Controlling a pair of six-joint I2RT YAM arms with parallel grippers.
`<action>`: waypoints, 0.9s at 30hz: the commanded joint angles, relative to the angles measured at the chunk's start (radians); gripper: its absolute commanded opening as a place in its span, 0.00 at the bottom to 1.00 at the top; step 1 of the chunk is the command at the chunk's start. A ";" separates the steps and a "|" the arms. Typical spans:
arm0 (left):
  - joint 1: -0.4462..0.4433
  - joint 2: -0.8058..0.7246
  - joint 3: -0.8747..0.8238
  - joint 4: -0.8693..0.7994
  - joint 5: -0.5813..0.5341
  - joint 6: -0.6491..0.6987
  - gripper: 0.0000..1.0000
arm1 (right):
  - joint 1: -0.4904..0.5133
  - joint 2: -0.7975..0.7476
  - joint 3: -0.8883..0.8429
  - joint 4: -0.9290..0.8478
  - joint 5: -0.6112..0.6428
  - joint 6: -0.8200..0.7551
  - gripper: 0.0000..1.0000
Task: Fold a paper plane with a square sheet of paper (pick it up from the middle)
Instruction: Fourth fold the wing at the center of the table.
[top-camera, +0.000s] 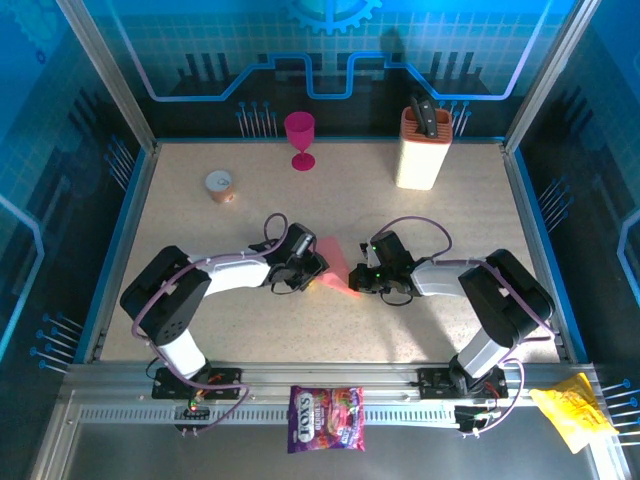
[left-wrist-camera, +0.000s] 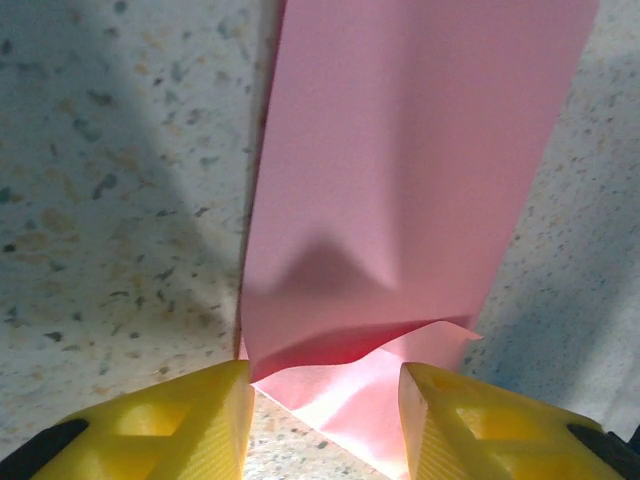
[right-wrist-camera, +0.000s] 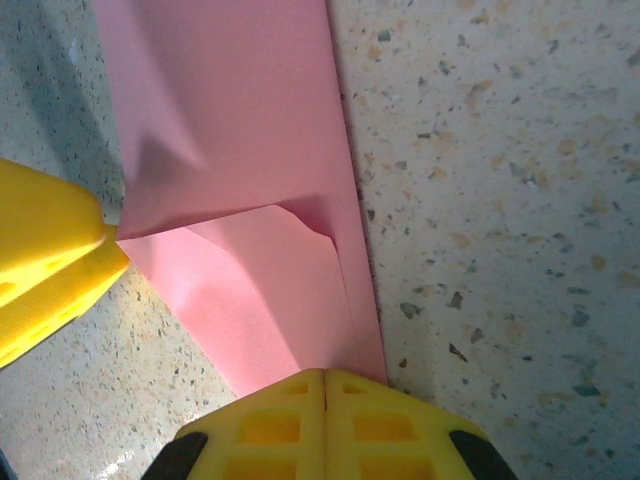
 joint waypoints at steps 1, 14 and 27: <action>0.008 0.010 0.030 0.003 0.016 0.032 0.44 | -0.006 0.054 -0.039 -0.085 0.040 0.003 0.00; 0.008 -0.044 -0.054 0.062 0.007 -0.002 0.44 | -0.006 0.062 -0.039 -0.082 0.039 0.006 0.00; 0.007 -0.034 -0.144 0.192 0.000 -0.002 0.21 | -0.006 0.059 -0.039 -0.089 0.044 0.005 0.00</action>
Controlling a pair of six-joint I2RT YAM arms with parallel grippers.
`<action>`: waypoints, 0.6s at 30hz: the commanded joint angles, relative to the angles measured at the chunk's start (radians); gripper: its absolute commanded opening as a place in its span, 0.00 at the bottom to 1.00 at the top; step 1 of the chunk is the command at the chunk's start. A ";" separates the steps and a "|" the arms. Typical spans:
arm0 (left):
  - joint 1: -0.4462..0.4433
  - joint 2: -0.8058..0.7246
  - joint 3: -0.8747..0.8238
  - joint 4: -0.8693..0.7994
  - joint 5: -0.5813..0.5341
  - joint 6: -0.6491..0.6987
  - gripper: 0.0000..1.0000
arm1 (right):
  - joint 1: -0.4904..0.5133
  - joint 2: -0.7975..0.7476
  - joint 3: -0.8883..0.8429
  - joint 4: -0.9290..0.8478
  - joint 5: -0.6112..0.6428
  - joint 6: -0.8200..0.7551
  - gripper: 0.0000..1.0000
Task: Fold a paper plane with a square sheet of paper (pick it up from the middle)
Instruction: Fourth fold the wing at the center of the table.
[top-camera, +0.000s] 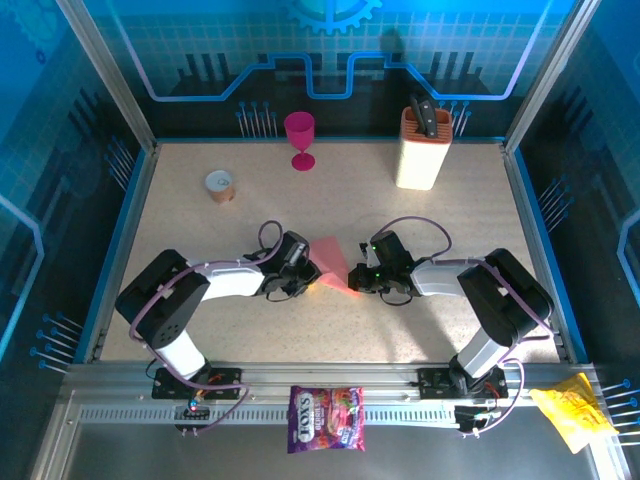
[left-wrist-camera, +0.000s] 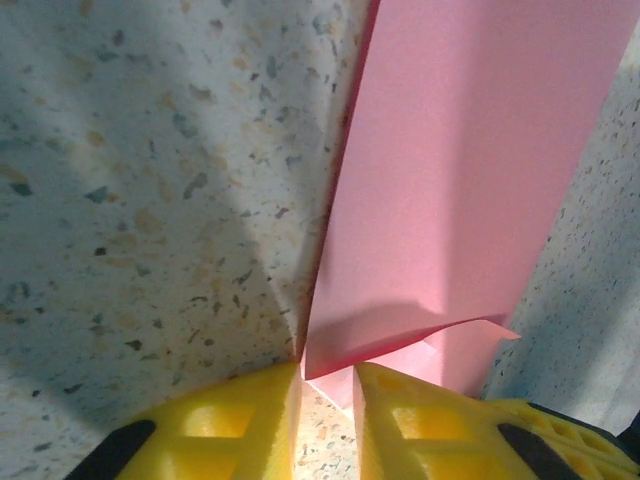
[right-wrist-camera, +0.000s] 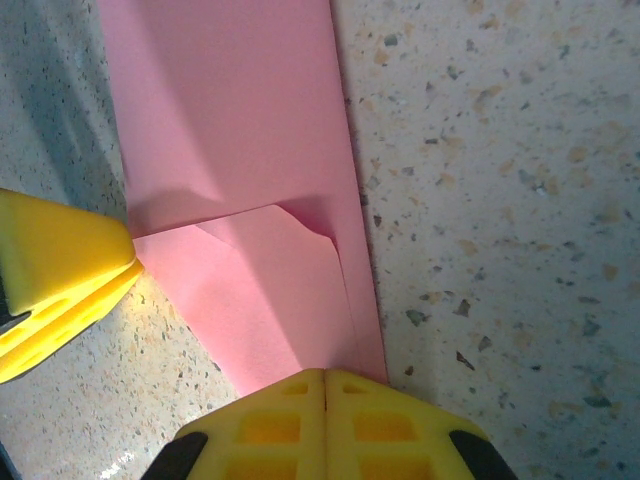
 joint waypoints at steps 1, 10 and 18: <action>0.003 -0.007 -0.019 0.048 -0.003 0.016 0.19 | -0.006 0.051 -0.040 -0.102 0.052 0.000 0.00; 0.004 -0.019 0.000 0.036 -0.024 0.077 0.15 | -0.006 0.058 -0.039 -0.101 0.052 0.000 0.00; 0.005 -0.031 -0.004 0.029 -0.035 0.085 0.09 | -0.006 0.061 -0.035 -0.101 0.049 -0.002 0.00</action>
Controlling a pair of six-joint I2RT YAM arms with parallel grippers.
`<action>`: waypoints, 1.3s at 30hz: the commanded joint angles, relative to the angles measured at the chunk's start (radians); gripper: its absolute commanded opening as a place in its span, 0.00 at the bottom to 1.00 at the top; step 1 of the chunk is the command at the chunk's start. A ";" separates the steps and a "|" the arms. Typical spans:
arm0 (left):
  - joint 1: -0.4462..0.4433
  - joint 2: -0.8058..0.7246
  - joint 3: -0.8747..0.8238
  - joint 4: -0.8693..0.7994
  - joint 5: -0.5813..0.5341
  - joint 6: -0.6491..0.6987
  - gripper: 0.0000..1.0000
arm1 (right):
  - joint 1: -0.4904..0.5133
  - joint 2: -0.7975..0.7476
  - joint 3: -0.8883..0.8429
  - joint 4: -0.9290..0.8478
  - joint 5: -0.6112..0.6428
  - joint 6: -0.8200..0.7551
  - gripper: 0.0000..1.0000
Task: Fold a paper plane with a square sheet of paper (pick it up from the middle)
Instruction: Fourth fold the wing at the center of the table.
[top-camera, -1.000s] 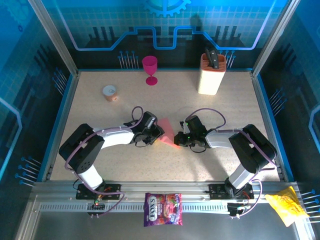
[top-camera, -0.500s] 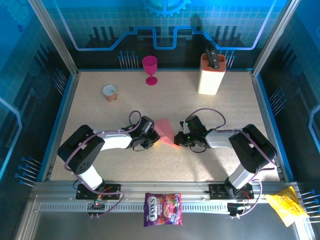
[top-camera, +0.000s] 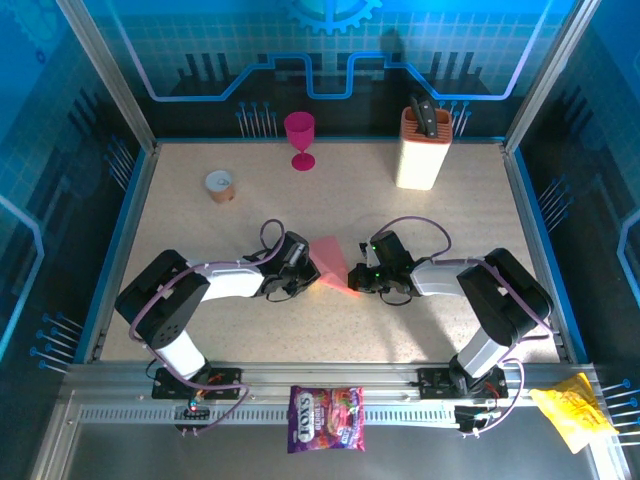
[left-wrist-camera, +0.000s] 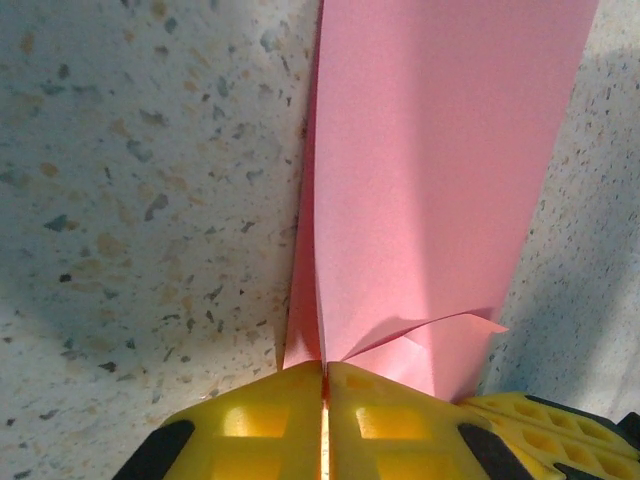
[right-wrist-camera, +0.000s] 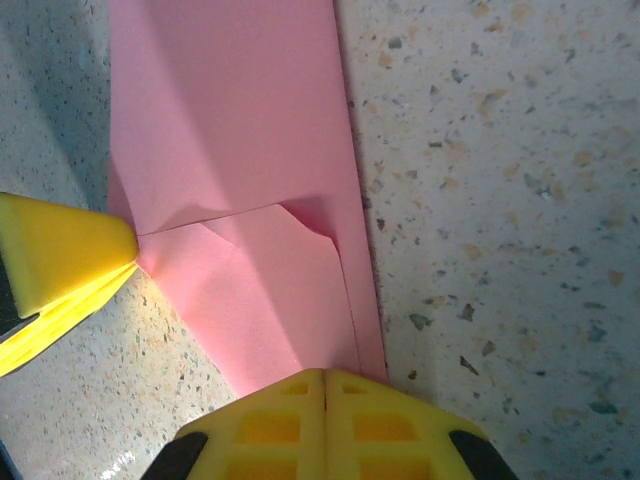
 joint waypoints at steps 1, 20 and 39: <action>0.004 -0.032 0.001 -0.003 -0.026 0.029 0.08 | -0.006 0.056 -0.035 -0.108 0.052 -0.001 0.00; -0.005 -0.098 -0.002 -0.113 -0.043 0.050 0.00 | -0.006 -0.006 0.074 -0.204 0.006 -0.082 0.00; -0.015 -0.137 -0.015 -0.140 -0.065 0.042 0.00 | 0.122 0.116 0.278 -0.195 -0.020 -0.025 0.00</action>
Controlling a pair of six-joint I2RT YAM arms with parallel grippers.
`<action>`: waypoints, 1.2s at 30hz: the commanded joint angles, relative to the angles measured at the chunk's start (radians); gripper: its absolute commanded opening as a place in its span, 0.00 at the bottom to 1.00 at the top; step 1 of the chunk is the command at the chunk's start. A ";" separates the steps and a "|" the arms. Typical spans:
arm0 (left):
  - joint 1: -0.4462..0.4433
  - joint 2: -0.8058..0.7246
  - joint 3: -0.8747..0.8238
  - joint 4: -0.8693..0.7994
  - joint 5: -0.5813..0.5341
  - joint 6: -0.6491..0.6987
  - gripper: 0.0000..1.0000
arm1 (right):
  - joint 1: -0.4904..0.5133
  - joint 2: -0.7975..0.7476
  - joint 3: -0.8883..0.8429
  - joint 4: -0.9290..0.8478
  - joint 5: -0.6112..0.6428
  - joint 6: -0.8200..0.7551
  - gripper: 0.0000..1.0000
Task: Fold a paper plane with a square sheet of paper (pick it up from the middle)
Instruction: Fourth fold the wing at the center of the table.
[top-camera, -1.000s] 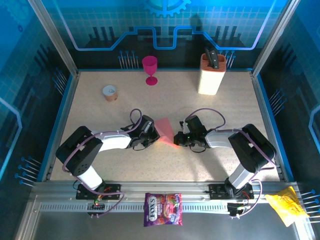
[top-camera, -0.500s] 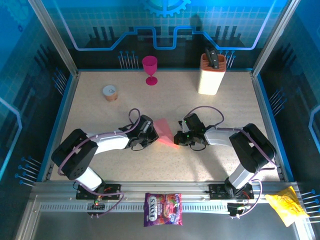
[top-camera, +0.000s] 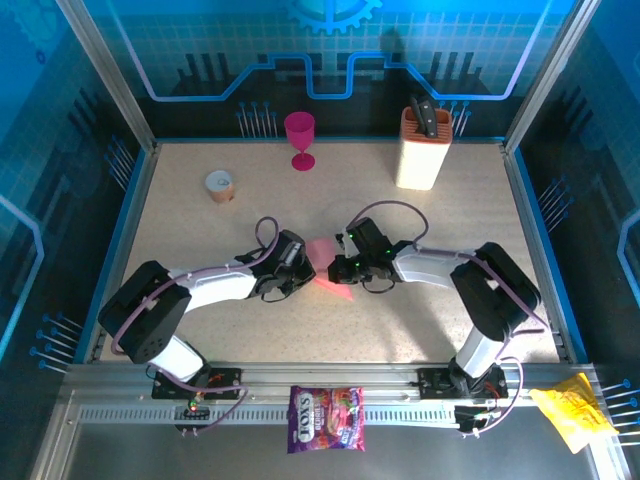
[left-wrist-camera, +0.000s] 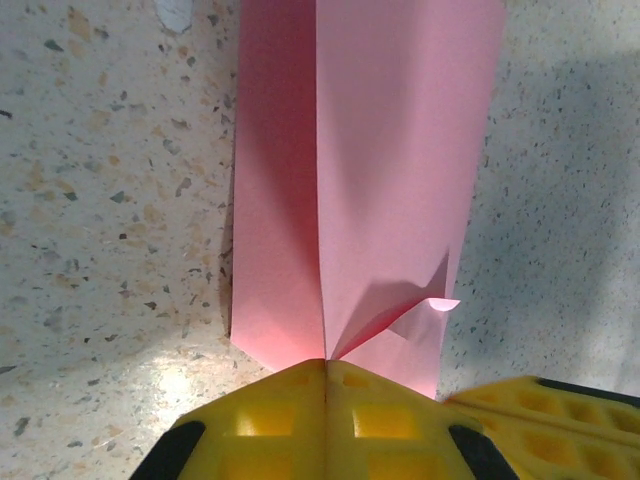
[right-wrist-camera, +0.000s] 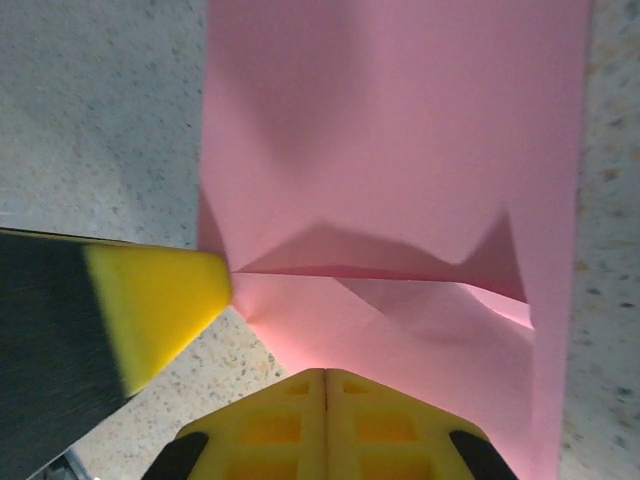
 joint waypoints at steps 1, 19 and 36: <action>-0.006 -0.030 -0.016 -0.032 -0.020 -0.002 0.00 | 0.022 0.062 0.041 0.009 -0.008 0.027 0.00; -0.024 -0.078 -0.022 -0.099 -0.037 -0.057 0.00 | -0.008 -0.036 -0.023 0.032 -0.011 0.006 0.00; -0.037 -0.103 0.049 -0.271 -0.046 -0.165 0.00 | 0.193 -0.187 -0.100 -0.064 0.323 -0.266 0.40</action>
